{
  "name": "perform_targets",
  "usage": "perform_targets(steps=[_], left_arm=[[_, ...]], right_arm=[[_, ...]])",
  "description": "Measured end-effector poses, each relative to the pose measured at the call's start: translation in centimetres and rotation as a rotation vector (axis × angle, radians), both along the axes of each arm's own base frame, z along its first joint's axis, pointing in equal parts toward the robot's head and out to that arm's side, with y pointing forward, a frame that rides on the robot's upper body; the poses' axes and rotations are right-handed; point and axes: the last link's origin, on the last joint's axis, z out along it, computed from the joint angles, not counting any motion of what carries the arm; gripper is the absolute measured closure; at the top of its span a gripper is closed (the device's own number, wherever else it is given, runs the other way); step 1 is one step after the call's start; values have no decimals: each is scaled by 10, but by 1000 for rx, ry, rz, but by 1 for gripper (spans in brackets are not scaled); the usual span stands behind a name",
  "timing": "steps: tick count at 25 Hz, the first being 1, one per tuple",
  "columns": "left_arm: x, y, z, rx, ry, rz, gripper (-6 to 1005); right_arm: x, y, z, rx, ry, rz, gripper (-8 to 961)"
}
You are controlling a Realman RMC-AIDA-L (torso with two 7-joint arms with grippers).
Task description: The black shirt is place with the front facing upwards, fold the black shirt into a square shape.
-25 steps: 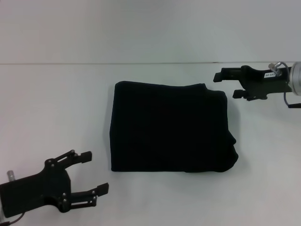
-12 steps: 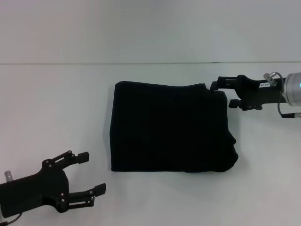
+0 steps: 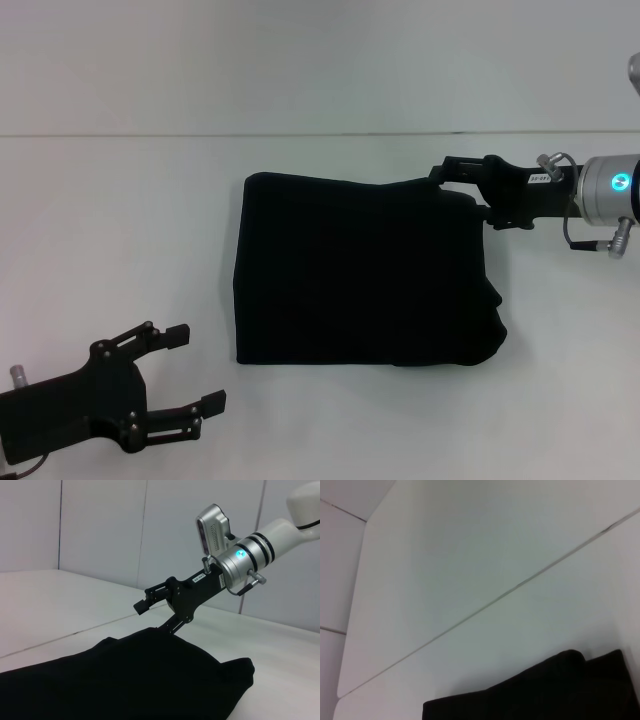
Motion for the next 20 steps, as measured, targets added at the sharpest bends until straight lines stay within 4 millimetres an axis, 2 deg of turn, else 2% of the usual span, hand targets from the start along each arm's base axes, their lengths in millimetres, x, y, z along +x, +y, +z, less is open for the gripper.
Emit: perform_targets(steps=[11, 20], left_arm=[[0, 1, 0, 5, -3, -1, 52], [0, 1, 1, 8, -6, 0, 53]], right_arm=[[-2, -2, -14, 19, -58, 73, 155], [-3, 0, -13, 28, -75, 92, 345]])
